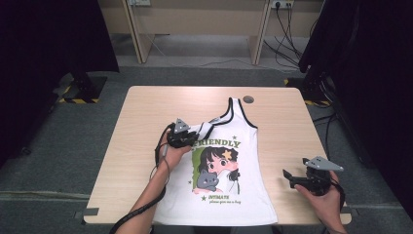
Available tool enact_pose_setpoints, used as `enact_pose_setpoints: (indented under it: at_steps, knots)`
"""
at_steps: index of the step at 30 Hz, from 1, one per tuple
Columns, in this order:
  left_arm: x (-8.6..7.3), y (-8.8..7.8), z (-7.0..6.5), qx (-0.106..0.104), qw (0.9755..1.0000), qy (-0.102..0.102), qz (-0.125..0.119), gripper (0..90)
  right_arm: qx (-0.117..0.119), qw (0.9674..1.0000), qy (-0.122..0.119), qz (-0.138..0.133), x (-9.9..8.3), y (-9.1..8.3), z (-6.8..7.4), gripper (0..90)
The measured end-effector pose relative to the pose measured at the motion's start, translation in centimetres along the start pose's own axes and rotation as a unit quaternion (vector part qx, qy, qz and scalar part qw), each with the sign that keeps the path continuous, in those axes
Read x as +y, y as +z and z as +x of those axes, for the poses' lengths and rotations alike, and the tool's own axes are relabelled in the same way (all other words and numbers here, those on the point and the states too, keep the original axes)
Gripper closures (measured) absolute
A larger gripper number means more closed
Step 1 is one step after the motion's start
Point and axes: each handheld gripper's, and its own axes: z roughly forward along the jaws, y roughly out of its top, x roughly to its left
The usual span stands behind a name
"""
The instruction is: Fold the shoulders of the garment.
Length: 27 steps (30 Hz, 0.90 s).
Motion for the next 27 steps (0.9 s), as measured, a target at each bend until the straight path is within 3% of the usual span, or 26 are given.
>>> enact_pose_setpoints:
  at_steps: [3, 4, 6, 7, 12, 15, 17, 19, 22, 25, 27]
  knots:
    - [0.2, -0.3, -0.2, -0.003, 1.0000, 0.009, 0.001, 67.6, 0.000, 1.0000, -0.001, 0.001, 0.0, 0.0, 0.0, 9.9]
    - [0.8, -0.2, -0.4, -0.002, 0.9995, 0.029, 0.007, 67.6, 0.000, 1.0000, -0.001, 0.001, 0.0, 0.0, 0.0, 9.9]
    - [0.8, -0.2, -0.4, -0.002, 0.9995, 0.029, 0.007, 64.4, -0.001, 1.0000, -0.001, 0.001, 0.0, 0.0, 0.0, 9.9]
    - [1.7, 0.2, -0.4, -0.001, 0.9991, 0.038, 0.016, 64.4, -0.001, 1.0000, -0.001, 0.001, 0.0, 0.0, 0.0, 9.8]
    - [2.6, 0.9, -0.4, -0.007, 0.9991, 0.038, 0.019, 60.4, 0.000, 1.0000, 0.000, 0.001, 0.0, 0.0, 0.0, 9.8]
    - [3.9, 2.4, -0.3, -0.023, 0.9981, 0.038, 0.042, 59.4, 0.000, 1.0000, -0.001, 0.001, 0.0, 0.0, 0.0, 9.8]
    - [3.9, 2.4, -0.3, -0.023, 0.9981, 0.038, 0.042, 58.7, 0.000, 1.0000, -0.002, 0.001, 0.0, 0.0, 0.0, 9.8]
    - [4.0, 3.1, -0.2, -0.029, 0.9973, 0.024, 0.063, 58.1, 0.000, 1.0000, -0.001, 0.000, 0.0, 0.0, 0.0, 9.8]
    - [3.9, 3.9, 0.2, -0.035, 0.9963, 0.023, 0.075, 58.0, 0.000, 1.0000, 0.000, 0.001, 0.0, 0.0, 0.0, 9.8]
    - [3.7, 4.3, 0.4, -0.042, 0.9956, 0.012, 0.083, 60.4, 0.001, 1.0000, -0.001, 0.002, 0.0, 0.0, 0.0, 9.8]
    - [3.6, 4.3, 0.4, -0.055, 0.9947, 0.009, 0.086, 69.6, 0.001, 1.0000, -0.002, 0.001, 0.0, 0.0, 0.0, 9.8]
